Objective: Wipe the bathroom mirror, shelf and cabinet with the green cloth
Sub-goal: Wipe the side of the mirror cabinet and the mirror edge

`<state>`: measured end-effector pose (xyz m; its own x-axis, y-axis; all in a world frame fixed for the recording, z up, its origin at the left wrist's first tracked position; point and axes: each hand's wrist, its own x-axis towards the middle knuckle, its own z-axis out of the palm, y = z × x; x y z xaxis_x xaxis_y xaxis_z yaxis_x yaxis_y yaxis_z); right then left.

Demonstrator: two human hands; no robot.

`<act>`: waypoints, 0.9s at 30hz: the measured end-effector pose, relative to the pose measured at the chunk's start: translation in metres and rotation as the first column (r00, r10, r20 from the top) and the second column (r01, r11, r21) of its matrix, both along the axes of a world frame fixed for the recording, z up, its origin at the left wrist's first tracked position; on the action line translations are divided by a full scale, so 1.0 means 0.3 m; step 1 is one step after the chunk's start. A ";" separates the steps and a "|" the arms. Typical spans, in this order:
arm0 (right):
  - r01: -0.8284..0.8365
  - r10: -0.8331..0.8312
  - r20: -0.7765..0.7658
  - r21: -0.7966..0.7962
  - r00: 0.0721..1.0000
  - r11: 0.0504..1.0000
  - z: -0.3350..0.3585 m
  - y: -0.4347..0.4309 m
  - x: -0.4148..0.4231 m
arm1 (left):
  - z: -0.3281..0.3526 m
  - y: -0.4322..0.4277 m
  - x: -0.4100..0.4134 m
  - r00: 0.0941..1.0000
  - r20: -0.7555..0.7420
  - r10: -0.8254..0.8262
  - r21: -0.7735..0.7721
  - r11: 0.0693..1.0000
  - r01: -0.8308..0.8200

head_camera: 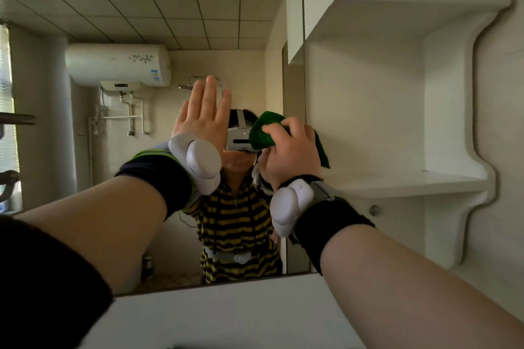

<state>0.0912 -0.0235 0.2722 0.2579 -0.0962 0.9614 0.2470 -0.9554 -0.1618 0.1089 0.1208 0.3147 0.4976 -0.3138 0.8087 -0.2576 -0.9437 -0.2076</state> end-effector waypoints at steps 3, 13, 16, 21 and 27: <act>0.001 -0.001 0.004 -0.017 1.000 1.000 0.062 -0.016 0.005 | 0.000 0.003 0.014 1.000 0.023 0.003 0.004 1.000 -0.003; -0.024 0.011 0.151 0.081 0.988 0.996 0.094 -0.011 0.036 | -0.007 0.012 0.042 0.997 0.076 -0.019 0.016 1.000 0.018; -0.021 0.006 0.153 0.097 0.988 0.995 0.079 -0.005 0.036 | -0.012 0.012 0.049 0.995 0.095 -0.036 -0.002 0.999 0.036; -0.037 0.022 0.174 0.084 0.985 0.996 0.020 0.005 0.034 | -0.062 0.021 0.051 0.982 0.164 -0.089 -0.049 0.994 0.098; -0.011 -0.003 0.163 0.088 0.987 0.996 -0.020 0.008 0.023 | -0.130 0.021 0.036 0.979 0.170 -0.113 -0.030 0.992 0.119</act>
<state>0.0982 -0.0210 0.2662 0.0993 -0.1818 0.9783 0.2805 -0.9382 -0.2029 0.1197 0.1270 0.2757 0.3162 -0.3275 0.8904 -0.3306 -0.9177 -0.2201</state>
